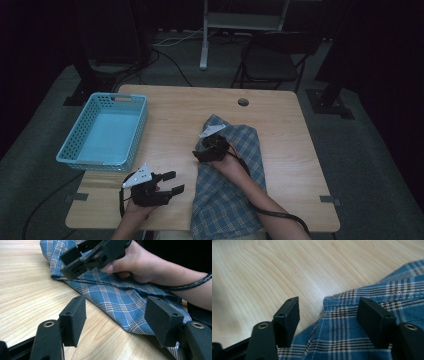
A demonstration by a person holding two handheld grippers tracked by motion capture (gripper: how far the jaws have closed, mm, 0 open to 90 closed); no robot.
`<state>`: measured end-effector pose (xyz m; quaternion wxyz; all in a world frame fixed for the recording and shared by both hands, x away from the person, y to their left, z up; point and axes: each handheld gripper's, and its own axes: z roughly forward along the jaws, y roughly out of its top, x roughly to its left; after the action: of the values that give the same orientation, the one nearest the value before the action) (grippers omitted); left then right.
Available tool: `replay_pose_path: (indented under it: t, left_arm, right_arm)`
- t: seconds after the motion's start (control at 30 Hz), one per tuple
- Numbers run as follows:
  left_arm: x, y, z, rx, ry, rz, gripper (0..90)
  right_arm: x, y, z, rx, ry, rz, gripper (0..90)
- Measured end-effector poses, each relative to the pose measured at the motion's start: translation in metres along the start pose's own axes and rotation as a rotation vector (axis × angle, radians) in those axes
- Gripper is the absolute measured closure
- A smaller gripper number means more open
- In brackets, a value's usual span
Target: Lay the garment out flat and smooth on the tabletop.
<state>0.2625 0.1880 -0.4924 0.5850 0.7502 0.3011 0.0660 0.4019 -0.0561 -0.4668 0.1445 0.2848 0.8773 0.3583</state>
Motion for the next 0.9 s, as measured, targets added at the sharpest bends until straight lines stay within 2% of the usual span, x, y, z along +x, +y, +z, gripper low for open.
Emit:
replay_pose_path:
  t: [0.13,0.2,0.23,0.3,0.43,0.5,0.57,0.6,0.67,0.7,0.73,0.8,0.9]
  left_arm:
    - [-0.001,0.0,0.001,0.008,0.001,0.008,34.8]
    - [-0.001,0.0,0.001,0.009,-0.001,0.01,34.8]
    - [-0.001,0.0,0.001,0.011,0.001,0.012,34.8]
    - [-0.002,0.0,0.001,0.01,0.001,0.014,34.7]
    - [-0.001,0.0,0.001,0.012,0.0,0.007,34.7]
    - [-0.001,0.0,0.001,0.012,-0.002,0.007,34.7]
    - [-0.001,0.0,0.001,0.013,-0.001,0.006,34.7]
    - [-0.001,0.0,0.001,0.013,-0.001,0.006,34.7]
    - [-0.001,0.0,0.001,0.012,-0.002,0.005,34.7]
    - [-0.001,0.0,0.001,0.012,-0.001,0.004,34.7]
    - [0.0,0.0,0.001,0.012,-0.001,0.002,34.8]
    - [0.0,0.0,0.001,0.014,-0.001,-0.001,34.7]
    - [0.0,0.0,0.001,0.013,0.001,-0.004,34.7]
  right_arm:
    - [0.006,-0.002,0.01,0.045,-0.049,-0.039,38.5]
    - [0.008,-0.002,0.011,0.052,-0.056,-0.046,39.7]
    - [0.009,-0.002,0.013,0.063,-0.08,-0.062,41.2]
    - [0.01,-0.002,0.014,0.069,-0.105,-0.055,48.0]
    - [0.007,-0.001,0.014,0.065,-0.121,-0.034,53.9]
    - [0.003,-0.002,0.012,0.052,-0.116,-0.003,58.9]
    - [-0.002,-0.002,0.01,0.037,-0.088,0.041,65.0]
    - [-0.002,-0.002,0.01,0.037,-0.088,0.041,65.0]
    - [-0.01,-0.004,0.006,0.011,-0.051,0.1,74.8]
    - [-0.012,-0.005,0.005,-0.001,-0.042,0.11,77.5]
    - [-0.016,-0.006,0.0,-0.029,-0.026,0.148,80.9]
    - [-0.018,-0.007,-0.001,-0.035,-0.02,0.162,81.6]
    - [-0.024,-0.008,-0.011,-0.077,-0.002,0.206,82.1]
